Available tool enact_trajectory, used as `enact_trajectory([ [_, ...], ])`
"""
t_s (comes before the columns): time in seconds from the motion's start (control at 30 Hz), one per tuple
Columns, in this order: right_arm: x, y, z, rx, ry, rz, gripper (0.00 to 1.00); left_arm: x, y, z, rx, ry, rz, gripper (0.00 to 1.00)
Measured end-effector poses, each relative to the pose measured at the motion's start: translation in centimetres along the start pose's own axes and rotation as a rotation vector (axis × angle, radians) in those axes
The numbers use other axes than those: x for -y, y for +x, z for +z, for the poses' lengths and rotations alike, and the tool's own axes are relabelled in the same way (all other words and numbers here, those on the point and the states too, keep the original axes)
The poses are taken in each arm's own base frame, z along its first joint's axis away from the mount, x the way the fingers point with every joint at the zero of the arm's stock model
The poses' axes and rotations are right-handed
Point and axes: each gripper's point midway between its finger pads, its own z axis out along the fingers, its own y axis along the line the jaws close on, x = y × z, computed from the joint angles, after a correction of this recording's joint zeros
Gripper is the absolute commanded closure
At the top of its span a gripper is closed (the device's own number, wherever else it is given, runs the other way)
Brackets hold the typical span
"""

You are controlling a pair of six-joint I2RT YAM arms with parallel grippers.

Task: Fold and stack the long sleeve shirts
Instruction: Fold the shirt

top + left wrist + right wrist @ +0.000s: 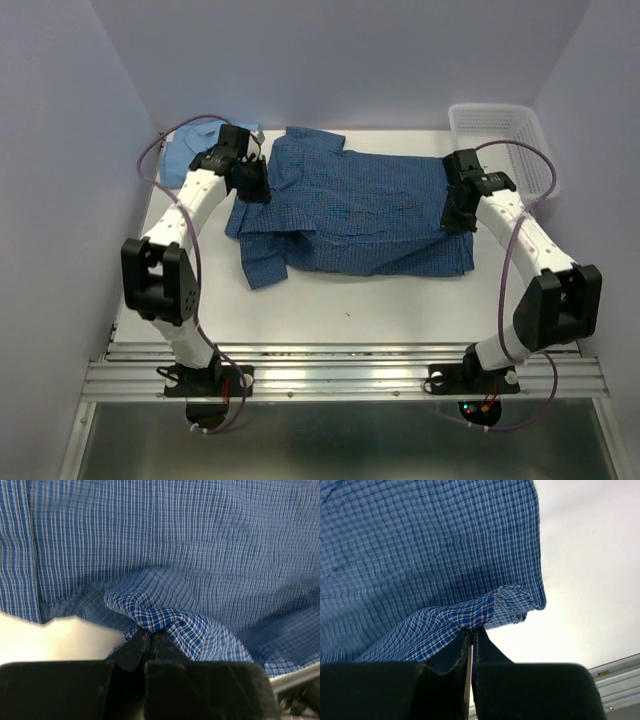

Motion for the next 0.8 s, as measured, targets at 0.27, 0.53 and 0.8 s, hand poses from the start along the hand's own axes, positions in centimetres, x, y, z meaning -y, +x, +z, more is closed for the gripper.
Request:
enact_trajectory([
  [0.27,-0.6,-1.5,6.5,-0.038,0.154,-0.018,0.99,-1.3,-5.9,6.6,0.015,-0.073,-0.058,1.0],
  [0.53,-1.3,-5.0,9.4,0.035,0.222,0.013,0.99,-1.1,-9.5,9.4,0.051,-0.066,-0.088,1.0],
  [0.8,-2.1,-7.2,8.3,0.16,0.14,0.049,0.99,-1.6,-8.2,8.2,0.058,-0.091,-0.113,1.0],
])
